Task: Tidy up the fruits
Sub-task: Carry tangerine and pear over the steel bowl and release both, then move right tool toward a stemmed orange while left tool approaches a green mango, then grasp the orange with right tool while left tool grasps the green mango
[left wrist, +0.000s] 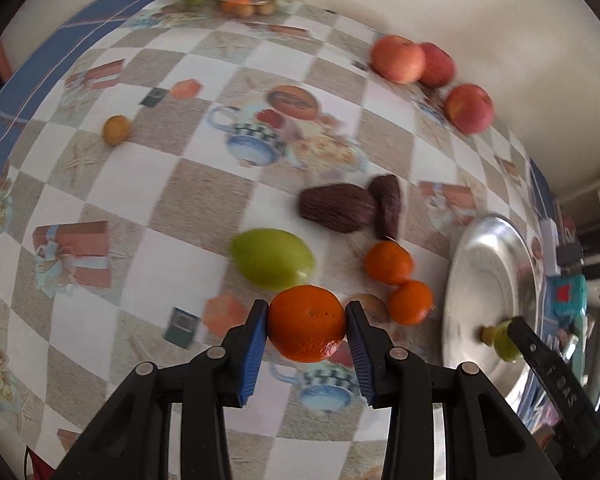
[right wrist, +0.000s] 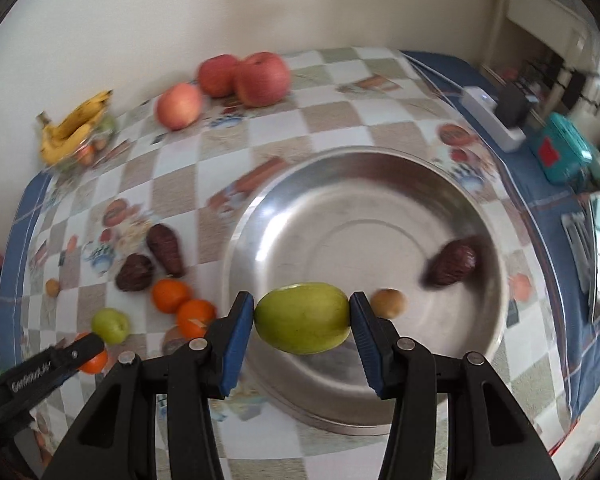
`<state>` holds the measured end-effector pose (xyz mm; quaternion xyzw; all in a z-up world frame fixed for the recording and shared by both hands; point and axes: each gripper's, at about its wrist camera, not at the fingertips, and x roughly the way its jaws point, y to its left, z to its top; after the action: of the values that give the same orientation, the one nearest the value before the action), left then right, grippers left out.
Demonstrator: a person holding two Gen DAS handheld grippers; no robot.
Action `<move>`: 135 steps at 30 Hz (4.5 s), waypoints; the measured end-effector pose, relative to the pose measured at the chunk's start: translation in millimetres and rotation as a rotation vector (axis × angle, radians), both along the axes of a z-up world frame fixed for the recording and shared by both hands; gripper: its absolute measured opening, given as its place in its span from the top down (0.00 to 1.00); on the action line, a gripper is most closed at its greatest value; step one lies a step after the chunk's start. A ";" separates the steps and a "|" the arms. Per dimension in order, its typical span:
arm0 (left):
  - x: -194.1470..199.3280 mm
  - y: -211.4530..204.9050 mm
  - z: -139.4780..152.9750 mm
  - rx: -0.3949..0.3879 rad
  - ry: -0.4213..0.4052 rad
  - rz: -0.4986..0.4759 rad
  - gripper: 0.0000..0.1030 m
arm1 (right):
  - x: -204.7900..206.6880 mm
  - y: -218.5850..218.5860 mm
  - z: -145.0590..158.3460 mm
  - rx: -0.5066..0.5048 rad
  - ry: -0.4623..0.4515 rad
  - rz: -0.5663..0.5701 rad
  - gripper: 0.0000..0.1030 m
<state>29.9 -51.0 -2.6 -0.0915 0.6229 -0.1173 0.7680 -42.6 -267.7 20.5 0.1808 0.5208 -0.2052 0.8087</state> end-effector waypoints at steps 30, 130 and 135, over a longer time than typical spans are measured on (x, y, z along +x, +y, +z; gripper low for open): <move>-44.6 -132.2 -2.2 -0.007 -0.195 -0.429 0.53 | -20.8 -52.9 -9.4 0.086 -0.112 -0.147 0.50; 49.5 28.2 -48.0 0.049 0.040 0.029 0.06 | 54.4 102.9 -39.9 -0.068 0.068 0.418 0.54; 47.0 31.6 -44.2 0.025 0.038 0.032 0.17 | 54.4 105.1 -46.0 -0.123 0.108 0.425 0.65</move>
<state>76.9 -19.4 -46.7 -0.0941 0.6371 -0.0957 0.7590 11.7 -162.6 -25.5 0.0060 0.5764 -0.0709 0.8141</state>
